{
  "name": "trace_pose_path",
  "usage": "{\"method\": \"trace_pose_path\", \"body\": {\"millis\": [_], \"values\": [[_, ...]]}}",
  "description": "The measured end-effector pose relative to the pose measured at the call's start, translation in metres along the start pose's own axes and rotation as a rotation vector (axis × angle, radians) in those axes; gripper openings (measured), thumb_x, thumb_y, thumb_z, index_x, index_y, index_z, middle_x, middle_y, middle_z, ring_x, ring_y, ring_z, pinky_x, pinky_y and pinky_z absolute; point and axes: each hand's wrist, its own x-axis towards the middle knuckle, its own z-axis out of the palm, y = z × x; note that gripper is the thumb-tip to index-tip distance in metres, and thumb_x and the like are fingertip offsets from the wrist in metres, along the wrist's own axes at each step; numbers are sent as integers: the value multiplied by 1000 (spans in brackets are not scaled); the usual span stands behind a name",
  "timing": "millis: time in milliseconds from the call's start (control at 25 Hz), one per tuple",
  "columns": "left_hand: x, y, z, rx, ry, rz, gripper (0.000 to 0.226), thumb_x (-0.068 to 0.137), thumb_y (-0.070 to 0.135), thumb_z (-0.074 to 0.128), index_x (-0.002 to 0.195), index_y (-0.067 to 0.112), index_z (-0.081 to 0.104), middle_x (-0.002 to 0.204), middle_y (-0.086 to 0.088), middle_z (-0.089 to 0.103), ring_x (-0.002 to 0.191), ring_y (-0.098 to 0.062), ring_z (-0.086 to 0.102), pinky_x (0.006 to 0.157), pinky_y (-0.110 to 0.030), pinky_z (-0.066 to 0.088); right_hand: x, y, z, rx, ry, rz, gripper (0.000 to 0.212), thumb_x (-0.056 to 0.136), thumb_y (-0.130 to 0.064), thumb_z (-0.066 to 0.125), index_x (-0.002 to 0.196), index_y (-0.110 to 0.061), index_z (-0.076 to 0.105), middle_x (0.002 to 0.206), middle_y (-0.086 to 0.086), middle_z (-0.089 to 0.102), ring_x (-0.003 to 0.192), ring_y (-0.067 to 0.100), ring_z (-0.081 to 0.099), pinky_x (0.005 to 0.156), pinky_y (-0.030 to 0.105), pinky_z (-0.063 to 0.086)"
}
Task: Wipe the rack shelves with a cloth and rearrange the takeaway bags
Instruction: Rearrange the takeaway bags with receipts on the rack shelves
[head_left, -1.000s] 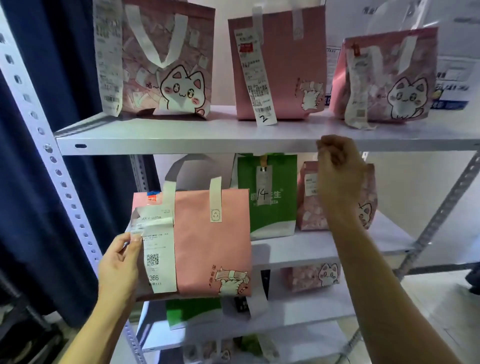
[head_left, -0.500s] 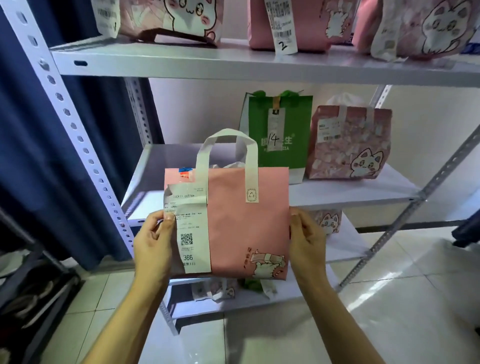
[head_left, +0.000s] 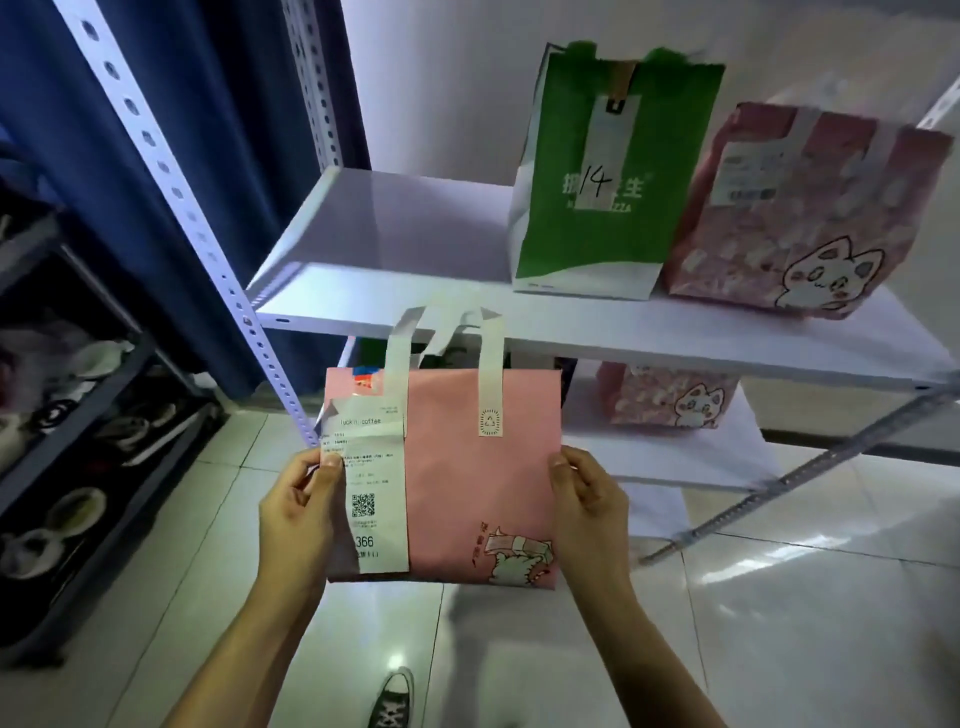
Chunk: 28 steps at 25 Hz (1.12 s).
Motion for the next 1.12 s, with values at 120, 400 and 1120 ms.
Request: {"method": "trace_pose_path", "body": {"millis": [120,400,1120], "values": [[-45,-34,2,46,90,-80,12,96,34,62,95,27,71,90,-3,78,74,-15,74,59,-30,59,-5,39,-21,-36,-80,102,23,103,-19,52,93,-26,72,86,-11,73,75,1,66,62,12,51],[-94,-88,23,58,196,-168,11,96,18,64,92,24,72,94,-1,78,77,-15,75,58,-24,57,-4,92,-52,-72,-179,217,25,102,-20,52,91,-29,73,82,-15,74,69,1,67,56,14,51],[-13,-189,68,-53,310,-178,21,102,21,55,90,21,72,89,2,78,75,-9,72,62,-24,56,137,184,9,-82,-190,309,17,93,-14,60,93,-21,76,90,-11,76,83,1,70,76,19,56]]}}
